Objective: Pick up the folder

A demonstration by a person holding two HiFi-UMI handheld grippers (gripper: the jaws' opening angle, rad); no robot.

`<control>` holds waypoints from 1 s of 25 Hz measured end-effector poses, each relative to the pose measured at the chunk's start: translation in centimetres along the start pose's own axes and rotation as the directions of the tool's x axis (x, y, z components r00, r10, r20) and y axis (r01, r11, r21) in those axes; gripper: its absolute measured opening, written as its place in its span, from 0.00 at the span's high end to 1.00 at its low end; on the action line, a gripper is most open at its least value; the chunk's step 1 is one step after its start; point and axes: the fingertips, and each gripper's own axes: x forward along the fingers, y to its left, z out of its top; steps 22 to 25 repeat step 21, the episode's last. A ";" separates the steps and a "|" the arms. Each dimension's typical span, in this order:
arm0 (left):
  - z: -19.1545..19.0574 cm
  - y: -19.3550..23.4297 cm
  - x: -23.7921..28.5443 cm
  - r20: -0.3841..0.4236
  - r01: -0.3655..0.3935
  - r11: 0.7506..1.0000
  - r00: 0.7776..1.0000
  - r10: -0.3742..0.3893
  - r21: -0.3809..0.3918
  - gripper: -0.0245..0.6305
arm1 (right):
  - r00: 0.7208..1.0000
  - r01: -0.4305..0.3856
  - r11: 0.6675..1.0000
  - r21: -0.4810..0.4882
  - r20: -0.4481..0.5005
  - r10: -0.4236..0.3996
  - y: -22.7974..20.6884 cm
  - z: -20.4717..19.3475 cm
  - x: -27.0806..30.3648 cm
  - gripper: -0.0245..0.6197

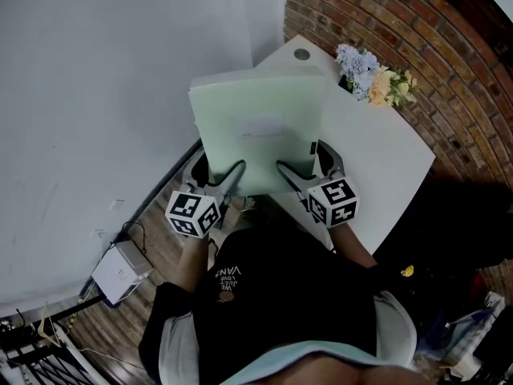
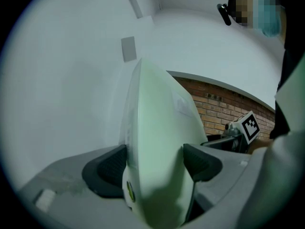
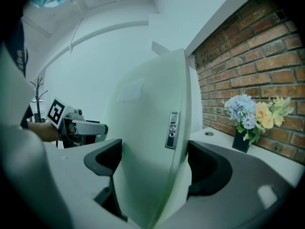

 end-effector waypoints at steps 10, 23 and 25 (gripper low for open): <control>-0.8 -1.0 0.3 -0.013 0.003 1.000 1.000 -0.004 -0.008 0.39 | 1.000 0.010 1.000 0.015 -0.013 -0.010 -0.6 -0.9 -0.9 0.30; -0.7 -0.9 1.0 -0.015 -0.005 1.000 1.000 0.004 -0.012 0.39 | 1.000 0.004 1.000 0.024 -0.017 -0.004 -1.2 -0.9 -0.5 0.30; -0.7 -0.9 1.0 -0.015 -0.005 1.000 1.000 0.004 -0.012 0.39 | 1.000 0.004 1.000 0.024 -0.017 -0.004 -1.2 -0.9 -0.5 0.30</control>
